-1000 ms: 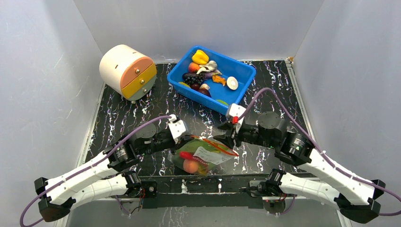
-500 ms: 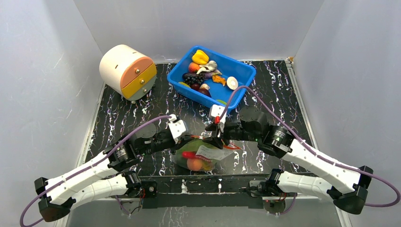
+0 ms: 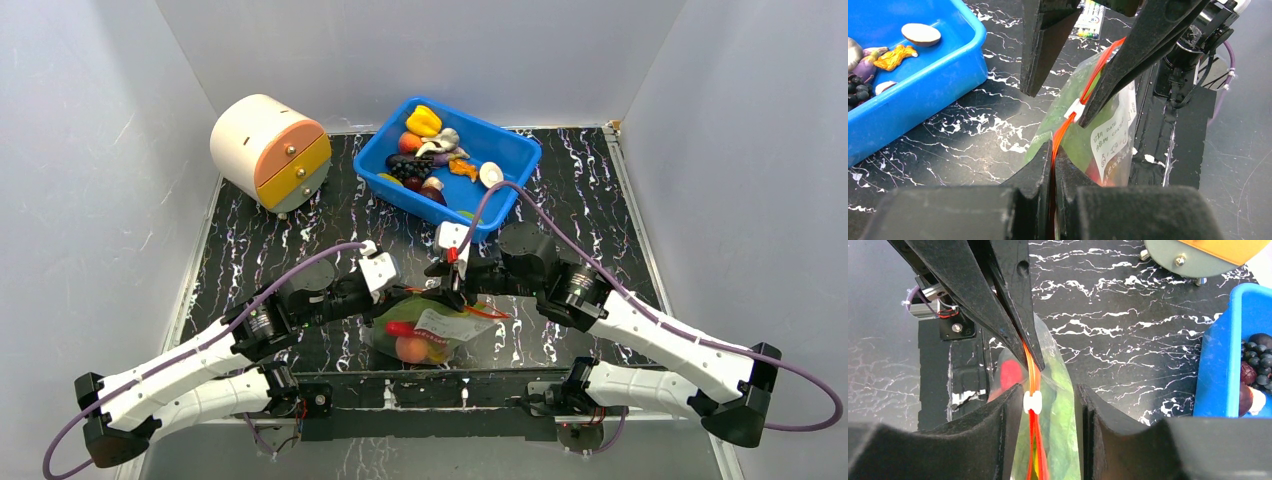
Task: Place the food in the zip-top bag and seal the zipper
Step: Zip the zipper food storage bag at the center of the board.
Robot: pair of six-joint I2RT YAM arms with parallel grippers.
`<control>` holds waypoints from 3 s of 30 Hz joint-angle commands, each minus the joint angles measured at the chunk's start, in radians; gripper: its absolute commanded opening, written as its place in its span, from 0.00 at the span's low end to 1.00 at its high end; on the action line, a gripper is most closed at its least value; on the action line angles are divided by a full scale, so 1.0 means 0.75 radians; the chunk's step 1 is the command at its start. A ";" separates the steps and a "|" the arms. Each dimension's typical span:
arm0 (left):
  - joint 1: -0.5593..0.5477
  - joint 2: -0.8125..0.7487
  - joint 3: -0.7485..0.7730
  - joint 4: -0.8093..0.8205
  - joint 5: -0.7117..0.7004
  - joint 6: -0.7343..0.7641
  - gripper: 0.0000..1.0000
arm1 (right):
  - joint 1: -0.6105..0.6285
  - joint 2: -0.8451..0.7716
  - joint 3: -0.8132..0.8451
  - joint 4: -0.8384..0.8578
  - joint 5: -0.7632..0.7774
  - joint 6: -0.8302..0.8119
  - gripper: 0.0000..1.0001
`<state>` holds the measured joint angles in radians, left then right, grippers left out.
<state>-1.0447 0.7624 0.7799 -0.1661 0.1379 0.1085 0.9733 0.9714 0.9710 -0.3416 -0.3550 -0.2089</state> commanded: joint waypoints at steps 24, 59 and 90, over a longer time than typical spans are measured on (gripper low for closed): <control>0.002 -0.056 0.081 0.071 -0.029 -0.032 0.00 | 0.040 0.034 0.025 0.067 0.026 0.015 0.11; 0.002 -0.112 0.359 -0.548 -0.784 0.030 0.00 | 0.040 -0.414 0.049 -0.453 0.568 0.204 0.00; 0.002 -0.042 0.104 -0.454 -0.547 -0.402 0.00 | 0.039 -0.371 -0.159 -0.174 0.922 0.284 0.04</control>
<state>-1.0595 0.7136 0.8761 -0.5049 -0.2638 -0.0963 1.0138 0.6853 0.8955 -0.5968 0.1814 0.0467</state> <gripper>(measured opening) 0.010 0.075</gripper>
